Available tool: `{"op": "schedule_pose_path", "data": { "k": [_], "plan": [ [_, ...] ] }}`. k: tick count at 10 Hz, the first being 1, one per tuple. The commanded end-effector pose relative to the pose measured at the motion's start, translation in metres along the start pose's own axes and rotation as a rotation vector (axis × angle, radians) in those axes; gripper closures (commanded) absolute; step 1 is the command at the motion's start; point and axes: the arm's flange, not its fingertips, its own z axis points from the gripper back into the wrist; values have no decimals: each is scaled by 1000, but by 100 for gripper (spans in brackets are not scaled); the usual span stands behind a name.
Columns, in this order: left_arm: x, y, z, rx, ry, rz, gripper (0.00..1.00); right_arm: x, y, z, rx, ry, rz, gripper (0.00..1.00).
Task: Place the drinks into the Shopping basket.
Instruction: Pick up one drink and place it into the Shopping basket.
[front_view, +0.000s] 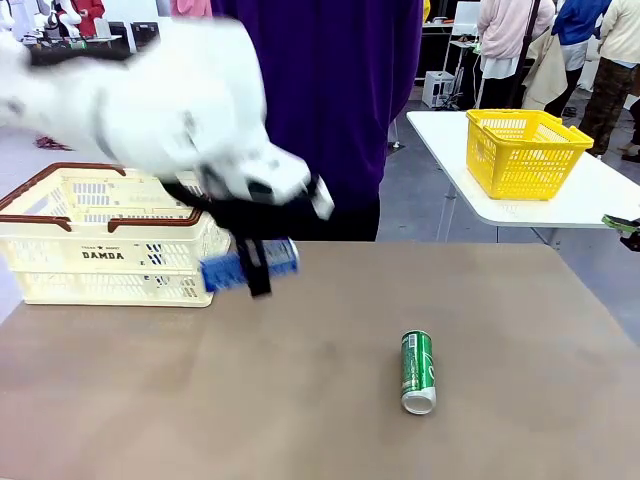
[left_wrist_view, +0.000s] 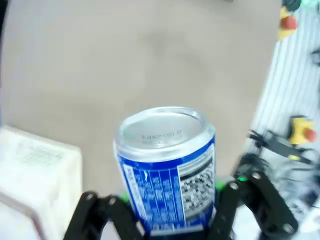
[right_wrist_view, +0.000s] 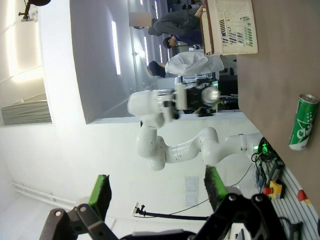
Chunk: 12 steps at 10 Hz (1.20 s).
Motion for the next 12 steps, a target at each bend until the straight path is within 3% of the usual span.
{"op": "schedule_pose_path", "data": {
  "k": [1,3,4,8,10,12],
  "plan": [
    [-25,-1,52,76,-34,254,100,0,5,2,14,-6,-13,0],
    [-48,-8,62,153,-131,292,100,0,5,2,14,-6,-13,0],
    [-39,0,72,50,-52,229,100,0,5,2,14,-6,-13,0],
    [-39,-5,67,58,-64,259,100,0,5,2,14,-6,-13,0],
    [-44,93,95,117,-84,622,100,0,5,2,14,-6,-13,0],
    [-96,200,110,176,-163,903,100,0,5,2,14,-6,-13,0]
  ]
}}
